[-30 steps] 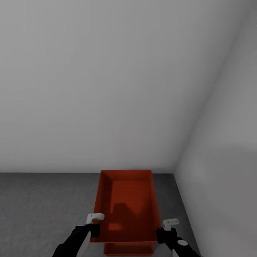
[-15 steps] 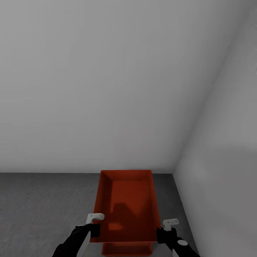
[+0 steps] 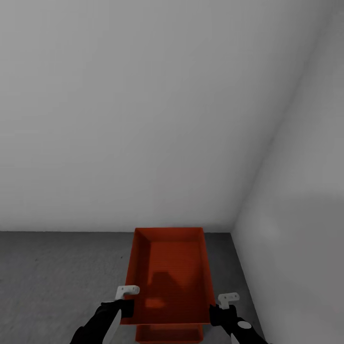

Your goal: Move the two storage containers from the living room to the garage. In the garage, place one container on the floor and stack the other container on top of it (either order is fine).

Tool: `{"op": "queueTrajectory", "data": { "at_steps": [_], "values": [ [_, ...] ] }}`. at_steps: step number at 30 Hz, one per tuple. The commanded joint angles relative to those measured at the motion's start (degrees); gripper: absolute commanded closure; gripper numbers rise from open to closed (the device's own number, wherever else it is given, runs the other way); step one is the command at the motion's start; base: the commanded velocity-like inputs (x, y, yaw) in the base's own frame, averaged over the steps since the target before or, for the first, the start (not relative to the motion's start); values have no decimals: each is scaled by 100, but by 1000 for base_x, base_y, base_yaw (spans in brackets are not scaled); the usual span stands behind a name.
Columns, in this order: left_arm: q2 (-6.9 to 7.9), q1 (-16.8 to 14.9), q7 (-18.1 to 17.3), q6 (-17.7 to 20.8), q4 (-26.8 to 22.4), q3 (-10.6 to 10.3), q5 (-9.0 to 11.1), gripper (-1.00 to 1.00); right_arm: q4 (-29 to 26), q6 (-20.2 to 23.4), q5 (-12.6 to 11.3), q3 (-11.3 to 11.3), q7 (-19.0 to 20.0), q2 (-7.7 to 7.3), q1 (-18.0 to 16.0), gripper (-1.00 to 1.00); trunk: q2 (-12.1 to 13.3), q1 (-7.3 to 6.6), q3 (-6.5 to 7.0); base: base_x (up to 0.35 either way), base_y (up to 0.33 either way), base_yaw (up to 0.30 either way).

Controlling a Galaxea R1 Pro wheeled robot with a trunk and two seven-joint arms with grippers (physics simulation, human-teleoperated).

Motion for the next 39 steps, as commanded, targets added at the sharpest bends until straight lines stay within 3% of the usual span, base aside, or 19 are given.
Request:
{"op": "queueTrajectory", "data": {
  "at_steps": [1,39],
  "values": [
    [-9,-7,31,49,-11,162,-70,100,-14,-24,-4,327,16,-3,3,100,-9,2,-8,0,0,0],
    [-18,-7,31,49,-11,162,-70,100,-14,-17,-4,327,16,-3,3,100,-9,2,-8,-19,0,-20]
  ]
}}
